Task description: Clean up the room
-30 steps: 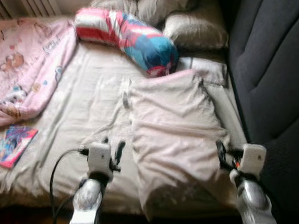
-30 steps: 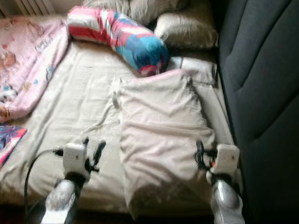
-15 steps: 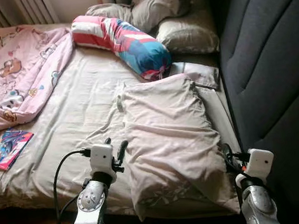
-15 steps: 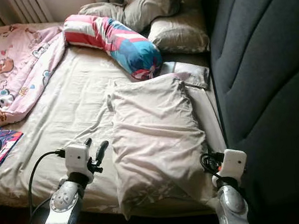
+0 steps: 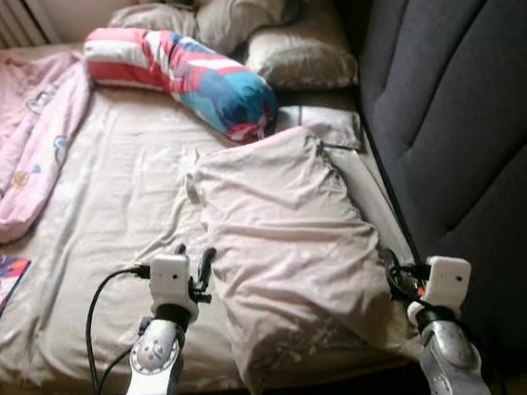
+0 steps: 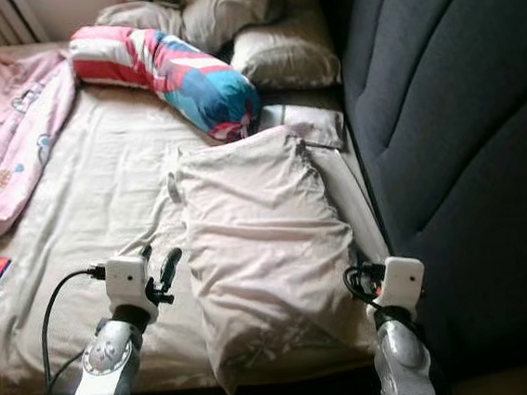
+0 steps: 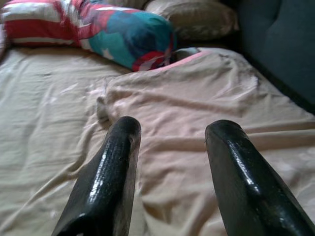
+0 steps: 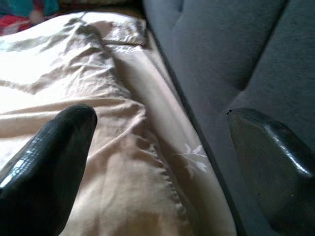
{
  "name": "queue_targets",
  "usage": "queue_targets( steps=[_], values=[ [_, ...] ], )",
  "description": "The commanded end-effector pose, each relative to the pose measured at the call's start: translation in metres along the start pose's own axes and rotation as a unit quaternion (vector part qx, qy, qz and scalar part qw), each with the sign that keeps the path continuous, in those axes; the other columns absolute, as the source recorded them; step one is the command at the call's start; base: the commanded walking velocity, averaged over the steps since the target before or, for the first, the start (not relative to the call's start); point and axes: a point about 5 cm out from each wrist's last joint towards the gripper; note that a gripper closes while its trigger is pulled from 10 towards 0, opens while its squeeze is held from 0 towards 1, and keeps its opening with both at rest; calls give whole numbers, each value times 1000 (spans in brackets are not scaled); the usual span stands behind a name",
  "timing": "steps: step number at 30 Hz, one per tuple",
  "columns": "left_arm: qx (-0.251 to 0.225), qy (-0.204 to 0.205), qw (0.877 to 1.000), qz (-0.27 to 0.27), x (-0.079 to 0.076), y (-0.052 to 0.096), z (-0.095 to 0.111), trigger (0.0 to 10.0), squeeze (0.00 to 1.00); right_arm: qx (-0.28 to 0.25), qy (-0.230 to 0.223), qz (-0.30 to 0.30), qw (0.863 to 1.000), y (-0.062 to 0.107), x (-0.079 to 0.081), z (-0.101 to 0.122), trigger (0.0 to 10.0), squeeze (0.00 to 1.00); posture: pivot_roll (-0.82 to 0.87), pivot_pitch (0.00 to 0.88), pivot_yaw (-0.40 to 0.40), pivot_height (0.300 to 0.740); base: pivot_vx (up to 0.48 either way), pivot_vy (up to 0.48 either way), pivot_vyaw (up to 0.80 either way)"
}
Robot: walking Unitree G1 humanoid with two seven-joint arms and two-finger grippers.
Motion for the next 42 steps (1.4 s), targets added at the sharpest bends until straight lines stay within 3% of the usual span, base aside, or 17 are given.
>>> queue_targets(
  steps=[1,5,29,42],
  values=[
    [10,-1,1000,0,1,3,-4,10000,0,18,-6,-8,1000,4,-2,-8,10000,0,80,184,-31,740,0,0,-750],
    [7,-2,1000,-1,1,2,-3,10000,0,15,-9,-8,1000,4,-2,-7,10000,0,82,186,-31,740,0,0,-748],
    [-8,3,1000,-4,-4,-1,5,10000,0,12,-10,39,999,-2,8,-2,10000,0,75,193,-26,740,0,0,0],
    [-6,3,1000,-7,-8,-1,4,10000,0,11,-10,33,999,2,-1,-3,10000,0,66,186,-26,740,251,0,240]
  ],
)
Point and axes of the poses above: a point about 5 cm out from each wrist's last joint towards the gripper, its own y axis pointing back from the gripper into the wrist, its own z axis along the axis of the wrist's last joint, x = y × z, and after that the axes turned 6 degrees about -y, right-handed
